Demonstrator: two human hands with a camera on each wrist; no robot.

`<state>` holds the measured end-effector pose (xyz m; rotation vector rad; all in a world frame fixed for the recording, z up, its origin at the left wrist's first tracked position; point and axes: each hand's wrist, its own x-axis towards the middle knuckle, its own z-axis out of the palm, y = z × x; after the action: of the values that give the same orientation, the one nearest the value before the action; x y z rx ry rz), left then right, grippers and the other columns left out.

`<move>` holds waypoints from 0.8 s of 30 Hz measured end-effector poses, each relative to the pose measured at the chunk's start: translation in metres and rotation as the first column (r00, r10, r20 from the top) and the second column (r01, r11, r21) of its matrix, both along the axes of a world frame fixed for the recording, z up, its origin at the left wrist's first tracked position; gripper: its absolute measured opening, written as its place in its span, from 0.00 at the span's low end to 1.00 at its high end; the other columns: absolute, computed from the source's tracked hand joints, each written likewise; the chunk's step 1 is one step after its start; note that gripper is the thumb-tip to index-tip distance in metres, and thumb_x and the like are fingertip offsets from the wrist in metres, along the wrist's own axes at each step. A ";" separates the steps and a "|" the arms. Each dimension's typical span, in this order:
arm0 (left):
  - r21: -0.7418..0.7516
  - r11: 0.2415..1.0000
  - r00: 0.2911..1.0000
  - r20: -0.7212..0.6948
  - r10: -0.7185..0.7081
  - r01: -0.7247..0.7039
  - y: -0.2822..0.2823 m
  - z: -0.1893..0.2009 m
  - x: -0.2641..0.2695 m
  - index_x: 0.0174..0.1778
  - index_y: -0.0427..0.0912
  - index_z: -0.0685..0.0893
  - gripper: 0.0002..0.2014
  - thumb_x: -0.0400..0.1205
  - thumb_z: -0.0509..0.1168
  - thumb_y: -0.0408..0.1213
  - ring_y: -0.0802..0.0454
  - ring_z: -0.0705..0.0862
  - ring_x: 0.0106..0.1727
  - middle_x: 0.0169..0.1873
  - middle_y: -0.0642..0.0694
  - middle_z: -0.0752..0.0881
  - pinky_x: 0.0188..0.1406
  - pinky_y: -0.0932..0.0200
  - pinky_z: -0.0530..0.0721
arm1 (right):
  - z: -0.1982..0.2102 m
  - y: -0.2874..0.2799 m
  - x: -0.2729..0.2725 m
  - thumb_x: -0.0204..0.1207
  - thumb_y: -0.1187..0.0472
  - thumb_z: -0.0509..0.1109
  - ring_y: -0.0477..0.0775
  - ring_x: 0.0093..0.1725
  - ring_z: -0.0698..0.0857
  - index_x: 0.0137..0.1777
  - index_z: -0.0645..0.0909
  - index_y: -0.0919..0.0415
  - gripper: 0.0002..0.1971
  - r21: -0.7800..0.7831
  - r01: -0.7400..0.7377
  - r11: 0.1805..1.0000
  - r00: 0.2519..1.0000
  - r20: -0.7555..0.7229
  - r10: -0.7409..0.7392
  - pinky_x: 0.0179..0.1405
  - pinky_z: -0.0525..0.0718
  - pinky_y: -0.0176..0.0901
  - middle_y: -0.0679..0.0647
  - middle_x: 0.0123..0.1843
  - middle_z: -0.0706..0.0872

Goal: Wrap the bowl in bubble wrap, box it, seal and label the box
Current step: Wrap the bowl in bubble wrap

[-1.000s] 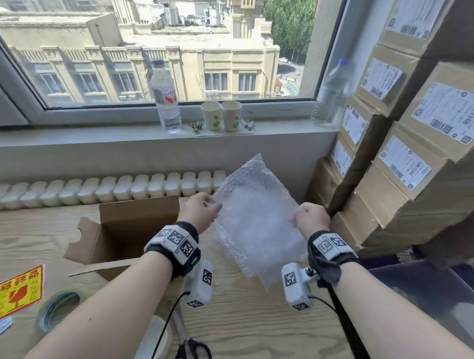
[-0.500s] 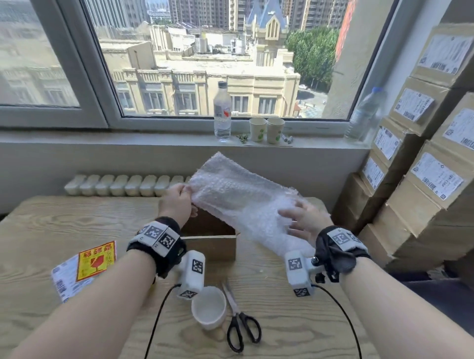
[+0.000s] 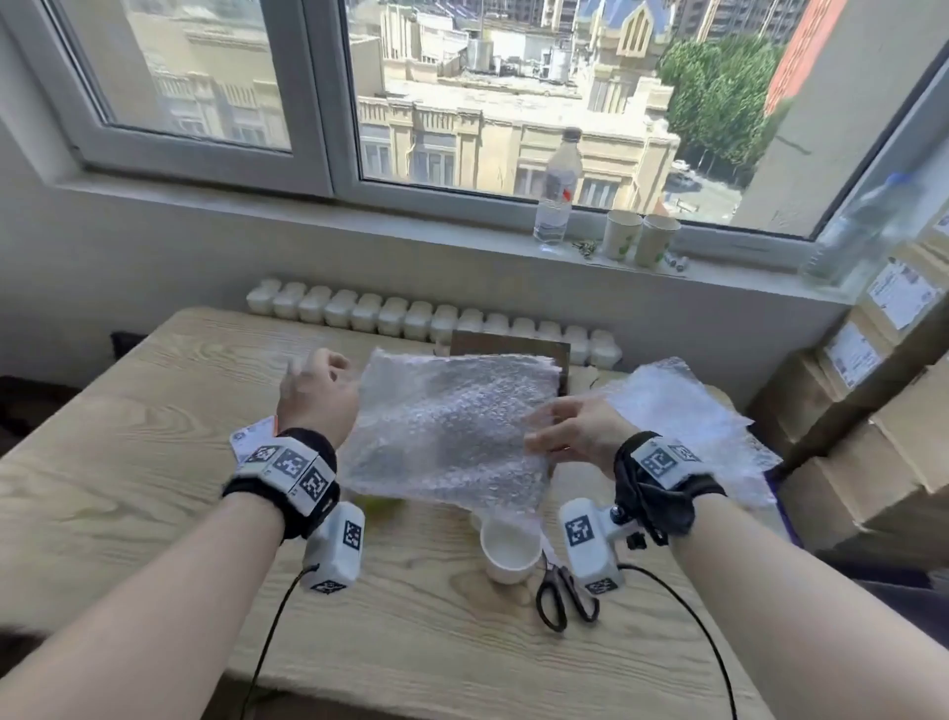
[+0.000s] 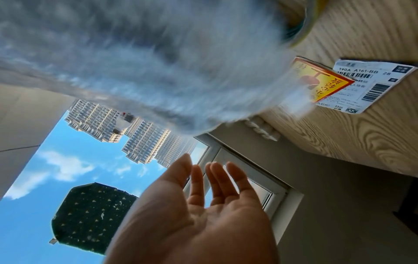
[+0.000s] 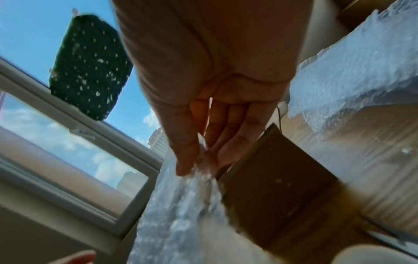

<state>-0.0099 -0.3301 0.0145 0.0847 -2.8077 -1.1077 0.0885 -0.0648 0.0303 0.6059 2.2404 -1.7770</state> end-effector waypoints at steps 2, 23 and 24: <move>0.008 0.999 0.999 -0.008 -0.052 0.052 0.001 0.002 0.010 0.49 0.43 0.82 0.05 0.79 0.65 0.36 0.44 0.80 0.49 0.47 0.44 0.81 0.49 0.58 0.74 | -0.009 -0.017 -0.001 0.67 0.77 0.76 0.45 0.30 0.87 0.46 0.85 0.65 0.10 -0.007 -0.031 0.999 0.999 0.018 0.032 0.32 0.87 0.34 0.55 0.37 0.85; 0.264 0.795 0.616 0.517 -0.594 0.545 0.048 -0.045 0.058 0.60 0.40 0.77 0.22 0.73 0.75 0.42 0.52 0.86 0.41 0.45 0.43 0.85 0.37 0.56 0.90 | -0.053 -0.061 0.006 0.78 0.65 0.70 0.49 0.34 0.90 0.60 0.82 0.72 0.13 -0.312 -0.031 0.949 0.990 0.122 0.073 0.38 0.90 0.37 0.63 0.44 0.89; 0.270 0.798 0.618 0.518 -0.592 0.538 0.049 -0.045 0.058 0.60 0.40 0.78 0.21 0.73 0.74 0.38 0.52 0.86 0.40 0.43 0.43 0.85 0.38 0.57 0.89 | -0.053 -0.060 0.006 0.78 0.63 0.71 0.50 0.35 0.90 0.59 0.83 0.72 0.14 -0.302 -0.044 0.952 0.990 0.118 0.083 0.38 0.90 0.37 0.63 0.44 0.89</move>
<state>0.0478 -0.2808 -0.0310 -0.6253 -3.4573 -1.5559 0.0949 -0.1246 -0.0226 0.5605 1.8354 -1.9324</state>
